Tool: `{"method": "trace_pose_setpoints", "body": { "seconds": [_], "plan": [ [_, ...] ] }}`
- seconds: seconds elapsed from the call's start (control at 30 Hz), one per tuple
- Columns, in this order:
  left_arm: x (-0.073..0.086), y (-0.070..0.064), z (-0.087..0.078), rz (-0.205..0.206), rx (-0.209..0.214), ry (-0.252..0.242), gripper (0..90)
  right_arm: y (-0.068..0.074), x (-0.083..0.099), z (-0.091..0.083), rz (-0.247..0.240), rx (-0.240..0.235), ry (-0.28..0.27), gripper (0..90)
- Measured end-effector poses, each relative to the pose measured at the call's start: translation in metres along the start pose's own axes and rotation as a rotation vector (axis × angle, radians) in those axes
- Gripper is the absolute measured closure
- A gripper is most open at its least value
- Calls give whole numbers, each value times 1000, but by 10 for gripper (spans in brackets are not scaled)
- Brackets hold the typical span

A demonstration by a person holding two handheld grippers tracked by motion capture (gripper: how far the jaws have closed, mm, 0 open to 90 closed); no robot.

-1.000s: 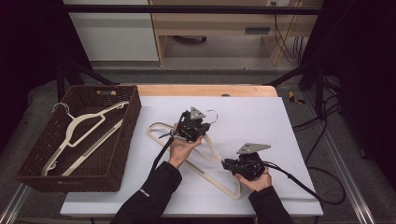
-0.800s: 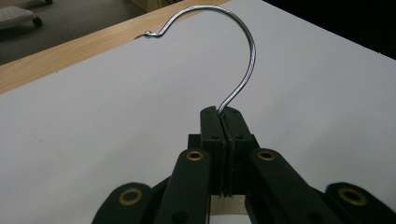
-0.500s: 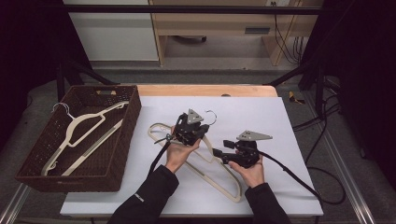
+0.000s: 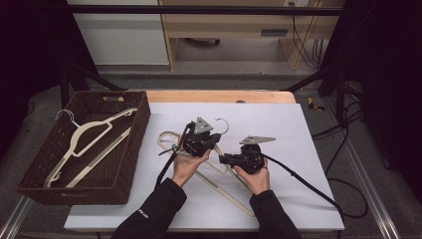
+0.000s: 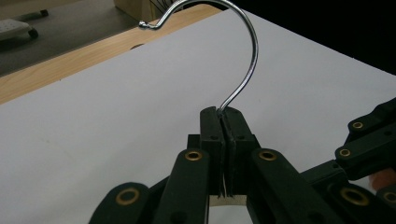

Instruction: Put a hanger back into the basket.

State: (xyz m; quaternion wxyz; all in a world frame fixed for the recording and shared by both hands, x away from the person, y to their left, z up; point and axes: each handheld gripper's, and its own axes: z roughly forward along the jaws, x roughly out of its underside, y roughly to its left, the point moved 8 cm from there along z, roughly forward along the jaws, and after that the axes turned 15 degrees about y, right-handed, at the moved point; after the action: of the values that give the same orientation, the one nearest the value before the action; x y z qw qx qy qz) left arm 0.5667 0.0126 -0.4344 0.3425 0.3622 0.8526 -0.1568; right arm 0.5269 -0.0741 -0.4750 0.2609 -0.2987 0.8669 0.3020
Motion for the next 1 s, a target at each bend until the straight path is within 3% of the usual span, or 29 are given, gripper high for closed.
{"method": "trace_pose_setpoints", "body": {
  "seconds": [0.13, 0.3, 0.47, 0.63, 0.8, 1.0],
  "plan": [
    [2, -1, -11, 16, 14, -12, 773, 2, 0, -1, 21, -32, 4, 847],
    [10, 8, -38, 26, 17, -24, 605, 8, -2, -8, 24, -68, -18, 873],
    [22, 18, -68, 33, 49, -57, 368, 6, -3, -22, -16, -36, -10, 875],
    [40, 17, -89, 68, 79, -59, 186, 15, -3, -38, -87, -81, -13, 875],
    [60, 12, -97, 105, 86, -35, 127, 27, 3, -48, -160, -125, 8, 874],
    [77, 8, -88, 125, 103, 15, 135, 41, 14, -50, -226, -186, 46, 875]
  ]
}}
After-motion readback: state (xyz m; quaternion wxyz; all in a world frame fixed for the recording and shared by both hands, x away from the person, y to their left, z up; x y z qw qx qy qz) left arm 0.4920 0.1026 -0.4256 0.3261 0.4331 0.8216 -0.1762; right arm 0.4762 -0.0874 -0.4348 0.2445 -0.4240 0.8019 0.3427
